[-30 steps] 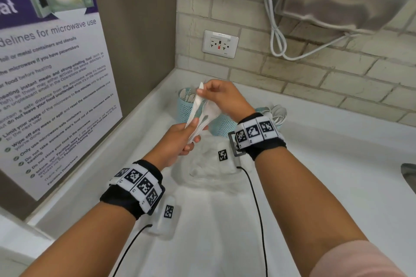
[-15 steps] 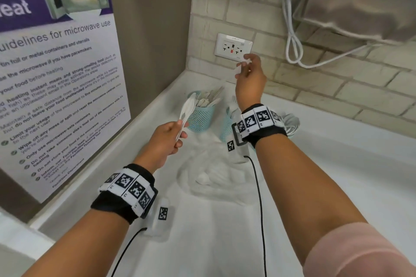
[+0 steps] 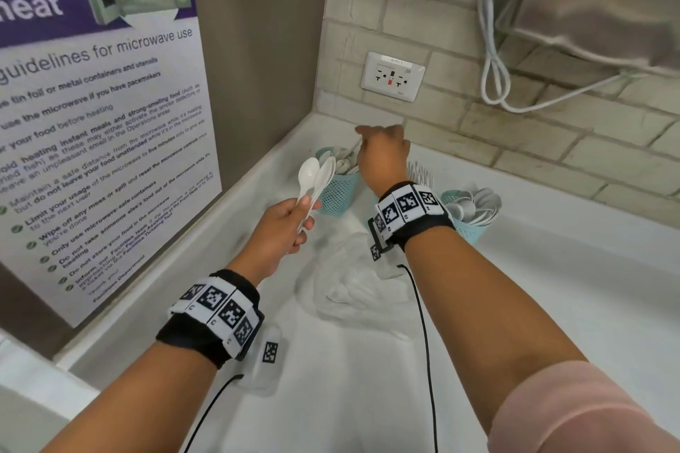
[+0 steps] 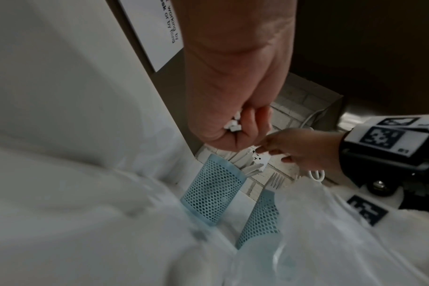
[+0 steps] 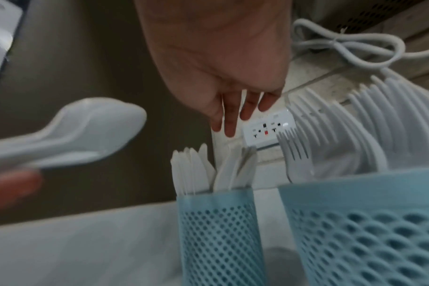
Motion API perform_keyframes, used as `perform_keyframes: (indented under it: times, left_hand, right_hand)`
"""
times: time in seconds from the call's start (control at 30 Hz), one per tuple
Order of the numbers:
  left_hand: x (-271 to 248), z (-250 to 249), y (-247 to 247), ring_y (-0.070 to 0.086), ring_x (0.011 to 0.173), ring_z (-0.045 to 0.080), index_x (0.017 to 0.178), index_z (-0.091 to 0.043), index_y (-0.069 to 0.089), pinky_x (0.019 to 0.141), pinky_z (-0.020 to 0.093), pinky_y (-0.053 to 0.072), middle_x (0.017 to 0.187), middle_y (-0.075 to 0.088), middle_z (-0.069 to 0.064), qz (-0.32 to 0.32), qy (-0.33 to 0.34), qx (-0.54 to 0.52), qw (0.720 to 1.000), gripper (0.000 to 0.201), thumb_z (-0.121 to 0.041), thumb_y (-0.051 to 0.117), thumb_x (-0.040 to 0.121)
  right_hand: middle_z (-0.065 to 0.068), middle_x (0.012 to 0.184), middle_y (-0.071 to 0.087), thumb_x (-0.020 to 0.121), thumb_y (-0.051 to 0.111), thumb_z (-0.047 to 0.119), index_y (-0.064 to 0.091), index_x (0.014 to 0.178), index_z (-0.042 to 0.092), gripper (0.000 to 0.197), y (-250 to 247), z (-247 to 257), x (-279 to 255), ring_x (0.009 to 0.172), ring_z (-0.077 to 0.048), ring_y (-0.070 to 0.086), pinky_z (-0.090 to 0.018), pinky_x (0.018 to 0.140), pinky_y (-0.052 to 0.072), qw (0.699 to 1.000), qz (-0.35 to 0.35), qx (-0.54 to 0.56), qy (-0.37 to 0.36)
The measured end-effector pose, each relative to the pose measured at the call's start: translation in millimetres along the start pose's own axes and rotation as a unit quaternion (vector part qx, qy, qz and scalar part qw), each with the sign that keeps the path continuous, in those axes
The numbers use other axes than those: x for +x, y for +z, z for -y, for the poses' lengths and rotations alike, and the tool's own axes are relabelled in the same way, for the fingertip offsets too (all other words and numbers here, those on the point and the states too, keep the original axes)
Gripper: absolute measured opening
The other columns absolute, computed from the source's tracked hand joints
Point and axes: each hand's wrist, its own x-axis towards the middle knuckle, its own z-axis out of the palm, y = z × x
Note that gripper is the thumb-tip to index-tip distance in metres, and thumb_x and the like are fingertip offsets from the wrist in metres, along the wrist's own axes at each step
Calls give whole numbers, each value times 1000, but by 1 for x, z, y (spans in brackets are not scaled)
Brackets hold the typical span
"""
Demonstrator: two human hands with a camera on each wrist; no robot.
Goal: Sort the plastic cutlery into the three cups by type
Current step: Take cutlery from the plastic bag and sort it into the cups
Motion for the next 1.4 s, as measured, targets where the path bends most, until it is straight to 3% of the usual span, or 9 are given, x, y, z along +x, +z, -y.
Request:
perform_keyframes:
  times: [0.1,0.23,0.3,0.4,0.67,0.8,0.97,1.27,1.4]
  left_hand:
    - [0,-1,5,37,47,5,107,-16,63,42,13,31,69,50,-3,6,12,10,1000,28,-34,43,98]
    - [-1,-1,16,42,45,4,99,-17,63,43,14,33,72,55,-1,24,22,7,999,26,-34,43,99]
    - [-4,-1,23,44,43,3,94,-17,63,43,14,34,72,56,-1,36,25,4,999,26,-33,44,98]
    - [-7,-2,32,48,43,4,95,-14,63,42,15,36,71,60,0,47,27,-1,999,29,-35,43,98]
    - [-15,-3,57,51,43,7,97,-15,63,47,18,38,71,66,2,104,27,33,994,35,-37,36,100]
    - [-18,-7,68,40,40,7,95,-13,63,42,17,32,60,54,0,163,36,44,985,41,-39,32,101]
    - [-22,-7,76,41,39,8,101,-9,63,41,18,35,57,52,1,245,-15,65,967,52,-48,29,98]
    - [-22,-3,85,51,48,6,104,-19,58,48,16,40,71,58,-1,209,-39,73,974,35,-46,37,97]
    - [-26,-3,97,28,42,5,106,-13,61,42,17,21,59,36,-6,237,-36,71,968,39,-46,44,95]
  right_hand:
    - [-15,109,64,96,43,13,62,119,8,31,-19,10,-7,100,-28,56,-31,83,42,979,-101,175,-1]
    - [-12,103,67,94,54,31,60,121,10,35,-38,15,-29,86,-20,64,-26,80,51,962,75,259,33]
    - [-7,98,62,91,59,24,55,128,11,40,-39,9,-42,65,-6,63,-14,59,50,934,174,310,44]
    - [-4,85,60,88,62,7,57,123,10,36,-35,-5,-57,43,1,54,-12,45,44,893,179,409,56]
    - [-2,65,59,89,62,23,63,98,9,17,-37,-32,-86,44,-9,50,-17,41,39,885,77,440,132]
    - [-1,72,59,96,50,33,59,111,14,26,-36,-39,-99,55,-13,51,-19,45,41,868,63,472,142]
    - [-7,83,63,89,62,29,59,107,28,17,-40,-51,-113,48,-8,45,-17,43,36,828,96,530,153]
    - [4,81,54,93,54,21,50,93,17,6,-35,-69,-117,73,-14,53,-25,63,44,862,-147,457,162]
    - [-5,73,59,96,49,16,46,88,21,10,-35,-63,-117,63,-18,59,-31,63,52,824,-180,513,160]
